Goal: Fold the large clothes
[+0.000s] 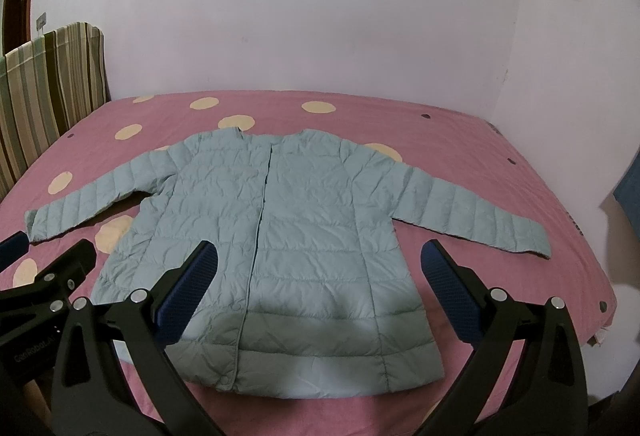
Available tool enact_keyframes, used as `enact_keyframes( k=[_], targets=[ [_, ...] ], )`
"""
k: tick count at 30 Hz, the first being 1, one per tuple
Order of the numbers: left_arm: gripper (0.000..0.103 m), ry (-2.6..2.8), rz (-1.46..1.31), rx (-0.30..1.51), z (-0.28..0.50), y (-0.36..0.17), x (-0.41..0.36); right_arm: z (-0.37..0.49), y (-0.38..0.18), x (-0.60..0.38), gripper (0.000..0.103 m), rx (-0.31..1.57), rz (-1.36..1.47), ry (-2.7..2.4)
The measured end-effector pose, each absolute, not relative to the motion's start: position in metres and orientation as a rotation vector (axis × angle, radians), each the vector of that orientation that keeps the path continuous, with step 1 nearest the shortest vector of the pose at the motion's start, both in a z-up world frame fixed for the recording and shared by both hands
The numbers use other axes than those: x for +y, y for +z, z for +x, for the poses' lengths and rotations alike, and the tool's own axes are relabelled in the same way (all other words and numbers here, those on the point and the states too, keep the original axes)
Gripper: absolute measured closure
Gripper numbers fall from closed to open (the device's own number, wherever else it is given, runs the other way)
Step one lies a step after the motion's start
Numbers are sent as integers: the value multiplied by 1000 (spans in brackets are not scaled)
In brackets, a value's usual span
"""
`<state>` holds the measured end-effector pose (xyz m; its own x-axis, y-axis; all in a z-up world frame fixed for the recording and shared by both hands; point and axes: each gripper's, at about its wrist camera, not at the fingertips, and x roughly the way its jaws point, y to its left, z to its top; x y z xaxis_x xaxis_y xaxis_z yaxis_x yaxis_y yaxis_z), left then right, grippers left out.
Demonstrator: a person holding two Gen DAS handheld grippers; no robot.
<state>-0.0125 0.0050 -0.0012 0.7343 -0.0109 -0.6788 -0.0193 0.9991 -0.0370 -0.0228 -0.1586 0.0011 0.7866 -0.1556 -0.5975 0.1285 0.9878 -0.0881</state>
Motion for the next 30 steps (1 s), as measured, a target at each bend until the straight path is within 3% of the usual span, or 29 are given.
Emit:
enact_keyframes(
  k=[17, 30],
  targets=[
    [5, 20, -60, 811, 16, -35, 18, 0, -22, -174, 2, 711, 4, -132],
    [5, 310, -178, 926, 84, -125, 126, 34, -78, -377, 5, 690, 390, -394]
  ],
)
